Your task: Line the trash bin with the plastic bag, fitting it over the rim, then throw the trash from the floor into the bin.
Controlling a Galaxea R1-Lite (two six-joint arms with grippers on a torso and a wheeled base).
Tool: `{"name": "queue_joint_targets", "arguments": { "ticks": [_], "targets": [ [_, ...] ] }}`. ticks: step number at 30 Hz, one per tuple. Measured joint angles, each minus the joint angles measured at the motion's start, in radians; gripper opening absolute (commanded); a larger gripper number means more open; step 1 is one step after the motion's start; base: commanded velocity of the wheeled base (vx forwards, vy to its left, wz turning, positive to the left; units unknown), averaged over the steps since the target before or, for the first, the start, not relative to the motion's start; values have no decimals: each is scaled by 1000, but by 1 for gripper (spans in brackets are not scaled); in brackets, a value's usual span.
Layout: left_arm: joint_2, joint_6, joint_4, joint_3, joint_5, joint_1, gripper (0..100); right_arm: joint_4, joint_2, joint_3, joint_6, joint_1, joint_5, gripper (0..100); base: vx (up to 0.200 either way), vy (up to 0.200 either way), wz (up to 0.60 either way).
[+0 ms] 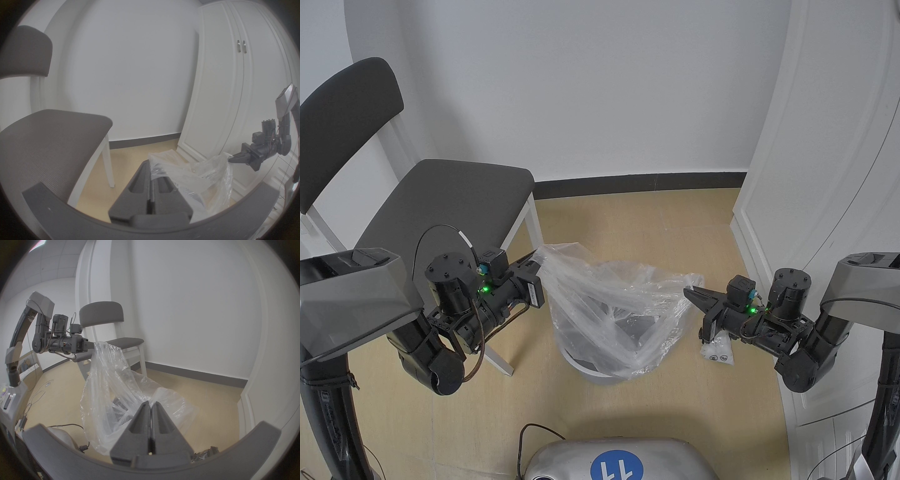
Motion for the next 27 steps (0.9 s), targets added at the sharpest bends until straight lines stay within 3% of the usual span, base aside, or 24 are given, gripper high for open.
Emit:
{"name": "queue_joint_targets", "arguments": {
  "ticks": [8, 18, 27],
  "targets": [
    [88, -62, 83, -119, 1, 58, 0, 11, 111, -120, 69, -6, -42, 0, 0, 0, 0],
    [242, -140, 74, -261, 14, 66, 0, -22, 227, -247, 183, -36, -45, 0, 0, 0, 0],
    [293, -152, 82, -274, 12, 74, 0, -50, 293, -257, 193, -31, -41, 0, 0, 0, 0]
  ]
}}
